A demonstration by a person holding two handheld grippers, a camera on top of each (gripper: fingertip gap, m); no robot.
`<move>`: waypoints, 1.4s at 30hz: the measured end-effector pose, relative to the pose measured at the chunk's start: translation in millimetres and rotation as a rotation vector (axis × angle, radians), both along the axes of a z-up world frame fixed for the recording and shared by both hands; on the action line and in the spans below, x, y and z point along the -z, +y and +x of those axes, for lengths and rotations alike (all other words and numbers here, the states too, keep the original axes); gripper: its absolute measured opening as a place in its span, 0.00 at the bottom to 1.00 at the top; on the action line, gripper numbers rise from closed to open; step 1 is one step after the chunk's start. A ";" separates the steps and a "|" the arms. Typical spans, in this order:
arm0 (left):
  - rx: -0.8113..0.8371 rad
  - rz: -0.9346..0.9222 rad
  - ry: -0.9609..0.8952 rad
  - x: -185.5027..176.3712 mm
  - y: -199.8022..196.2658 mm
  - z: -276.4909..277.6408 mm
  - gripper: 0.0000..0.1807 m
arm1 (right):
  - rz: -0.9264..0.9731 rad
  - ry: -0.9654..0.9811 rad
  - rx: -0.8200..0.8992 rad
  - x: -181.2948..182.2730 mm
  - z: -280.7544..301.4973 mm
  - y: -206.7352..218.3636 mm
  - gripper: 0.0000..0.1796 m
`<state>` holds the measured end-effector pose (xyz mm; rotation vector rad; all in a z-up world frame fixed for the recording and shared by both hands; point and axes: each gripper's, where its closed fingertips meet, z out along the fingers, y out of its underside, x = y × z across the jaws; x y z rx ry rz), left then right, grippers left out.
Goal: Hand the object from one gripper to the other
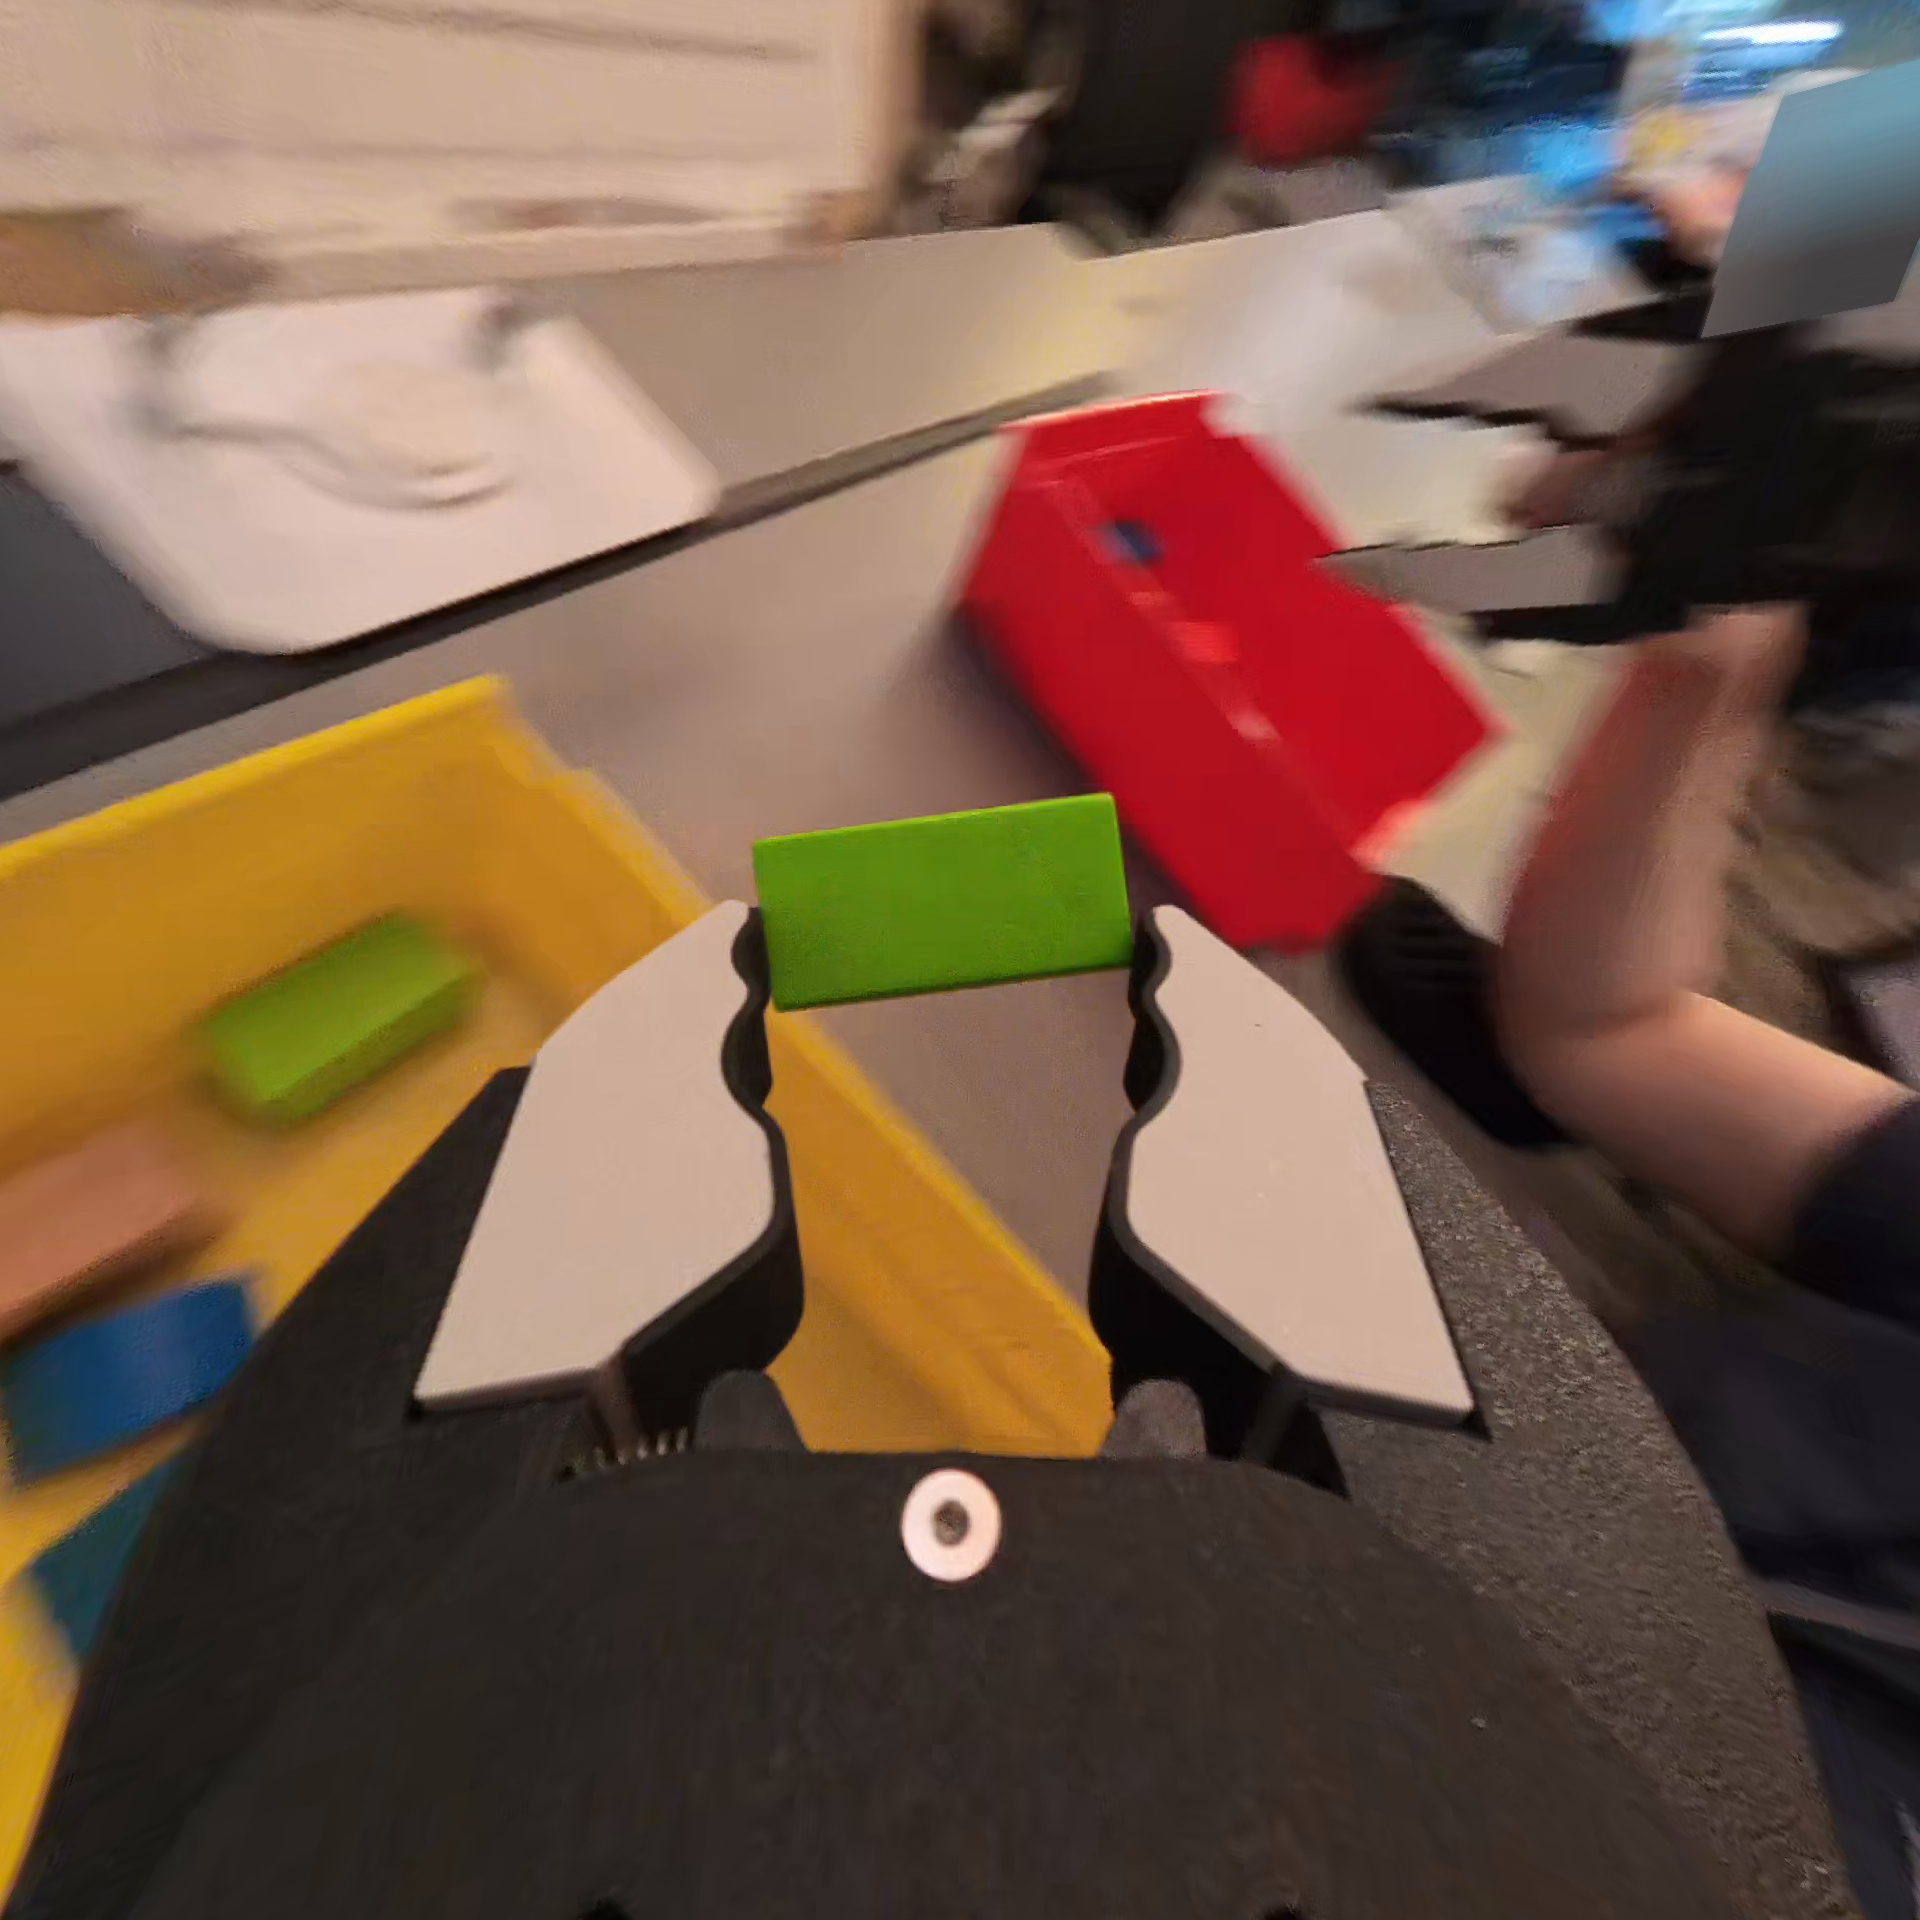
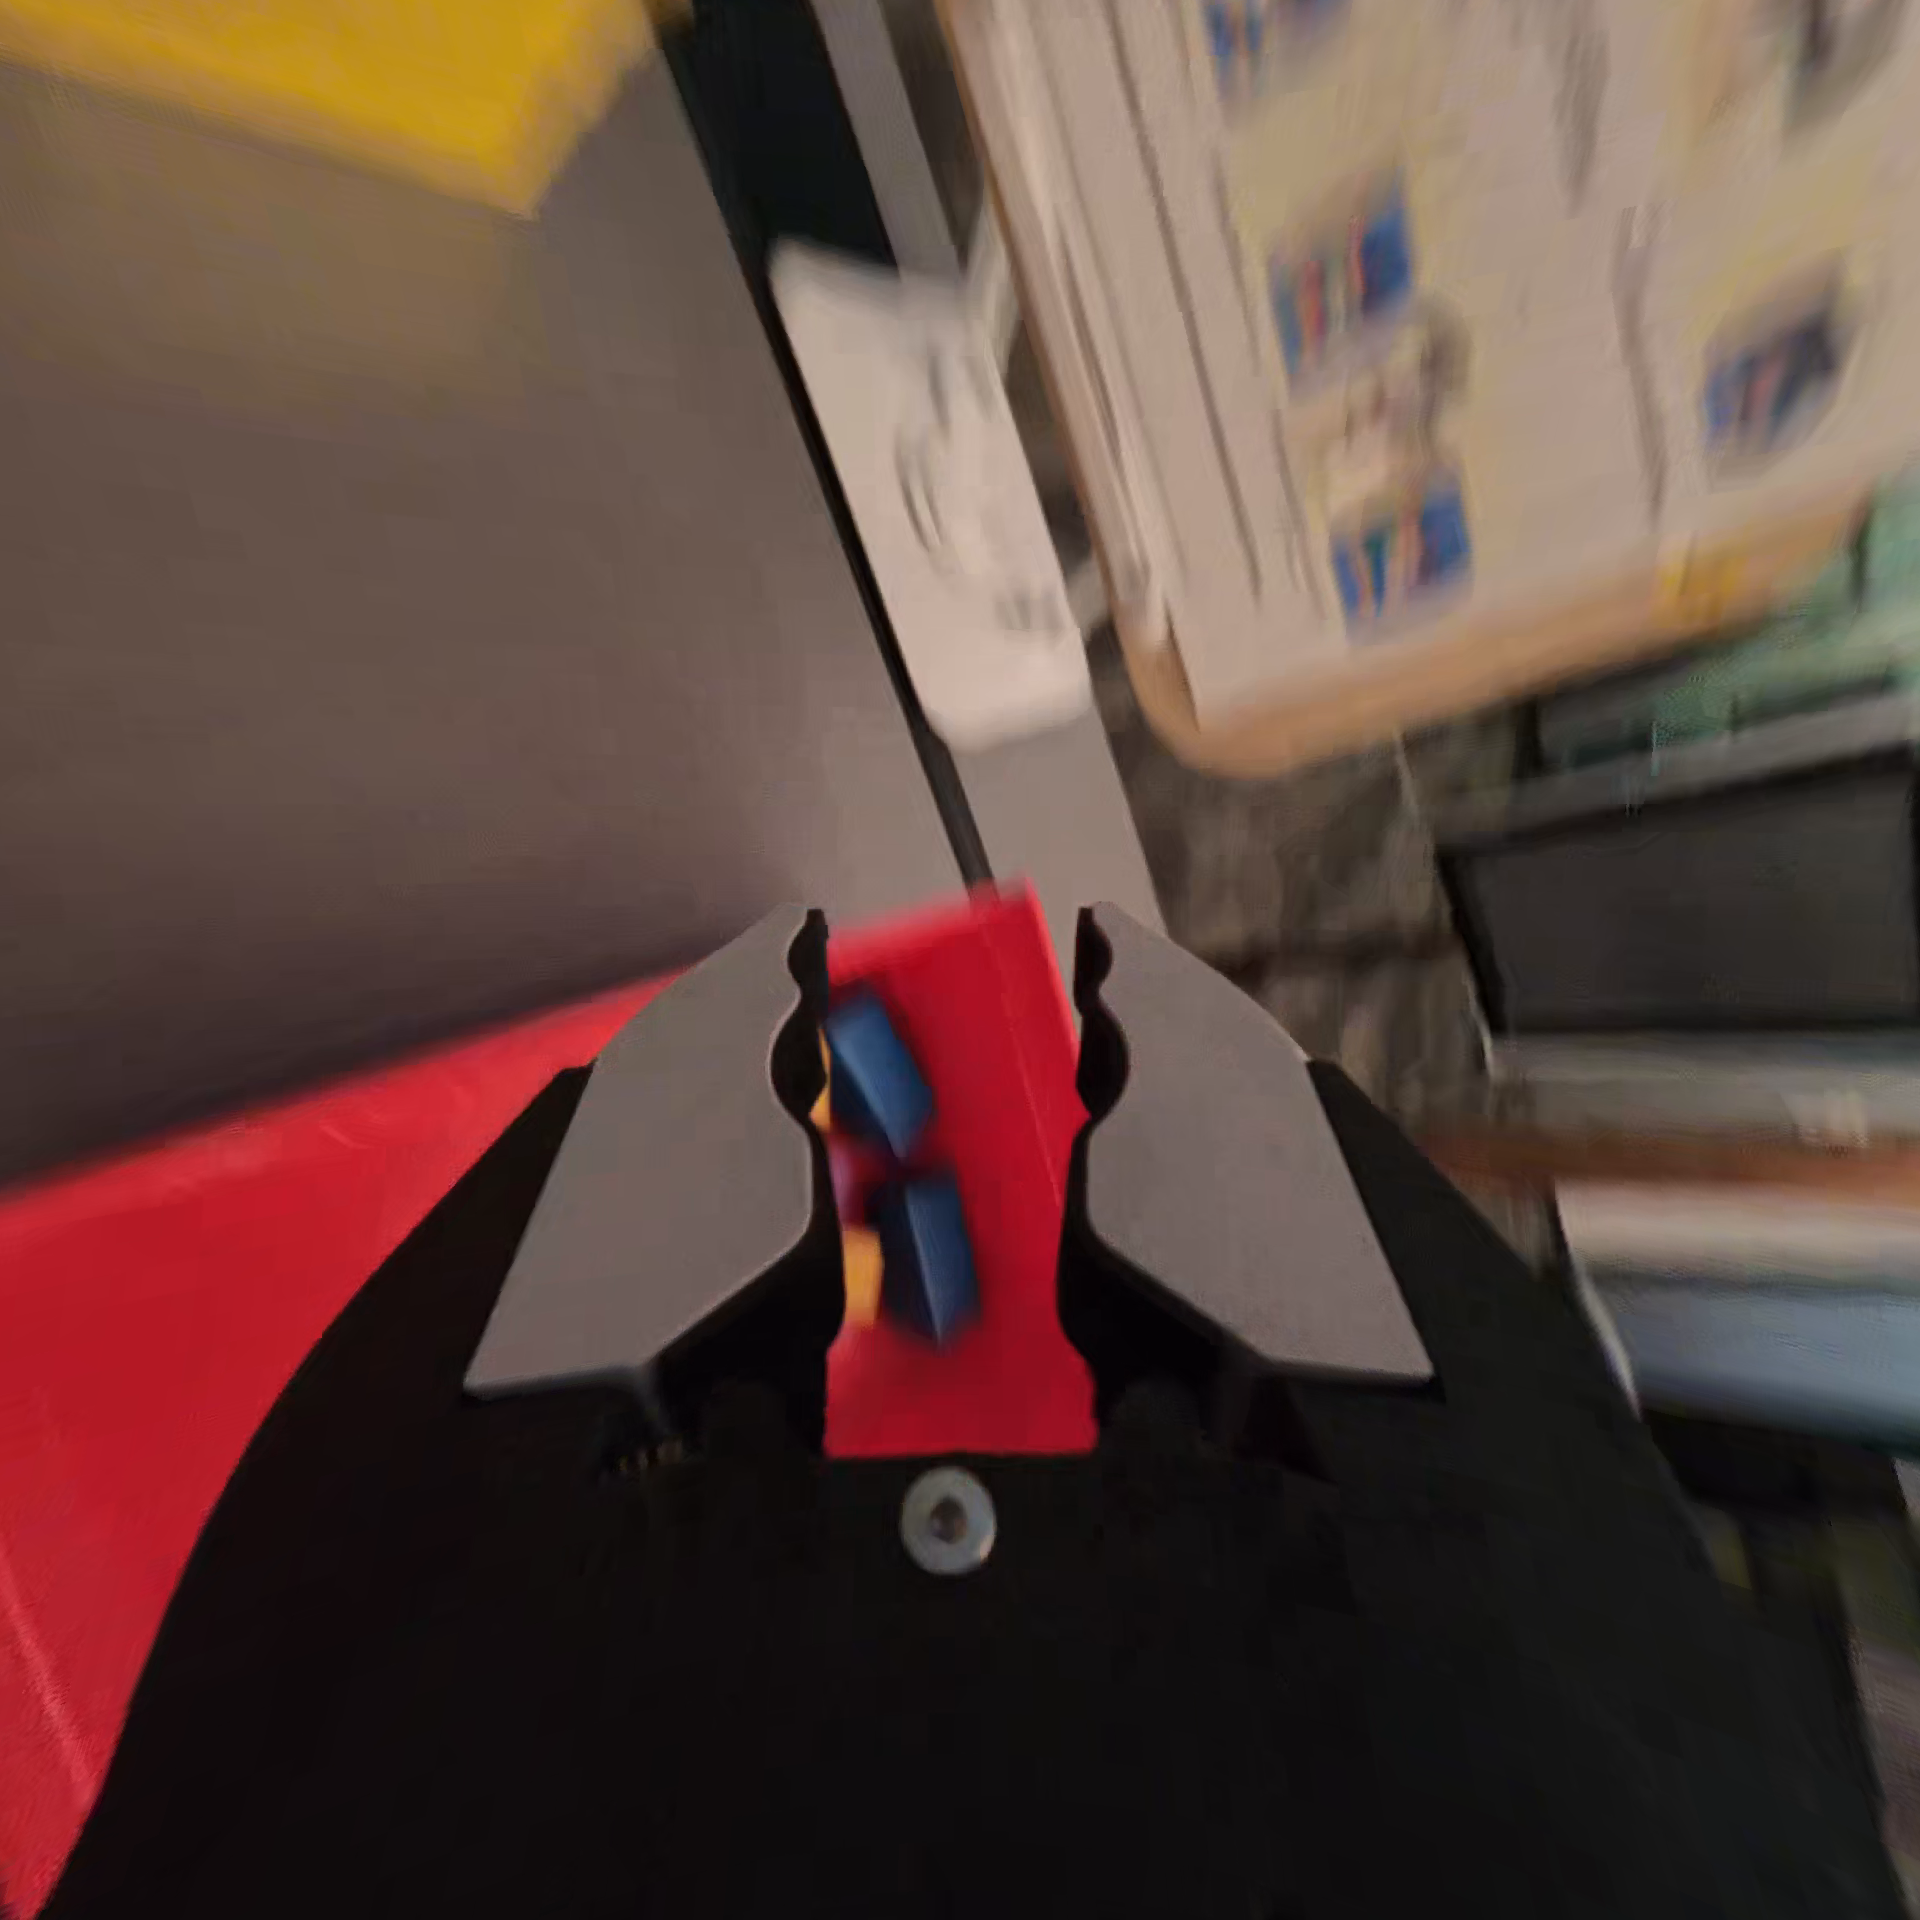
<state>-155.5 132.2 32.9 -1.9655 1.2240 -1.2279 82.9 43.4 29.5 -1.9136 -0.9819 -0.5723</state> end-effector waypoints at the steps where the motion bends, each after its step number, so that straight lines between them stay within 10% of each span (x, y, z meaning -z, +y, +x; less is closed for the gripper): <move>1: 0.118 -0.011 -0.065 -14.3 -24.6 7.1 0.37 | 0.048 0.038 -0.135 -7.8 -36.2 1.0 0.26; 9: 0.723 -0.076 -0.189 -43.3 -155.1 26.5 0.37 | 0.300 0.141 -0.780 -49.4 -205.1 -58.8 0.24; 19: 0.816 -0.098 -0.211 -43.6 -172.3 28.5 0.34 | 0.189 0.074 -0.833 -37.6 -214.4 -77.9 0.19; 25: 0.679 -0.056 -0.266 -60.7 -142.6 7.6 0.31 | -0.076 0.046 -0.377 -15.9 -76.7 -61.6 0.19; 31: 0.625 -0.006 -0.245 -64.1 -134.7 -7.7 0.31 | -0.604 0.125 0.126 79.6 55.8 -98.3 0.19; 42: 0.627 -0.014 -0.223 -61.8 -136.2 -9.4 0.29 | -0.948 -0.048 0.365 166.4 113.2 -103.5 0.19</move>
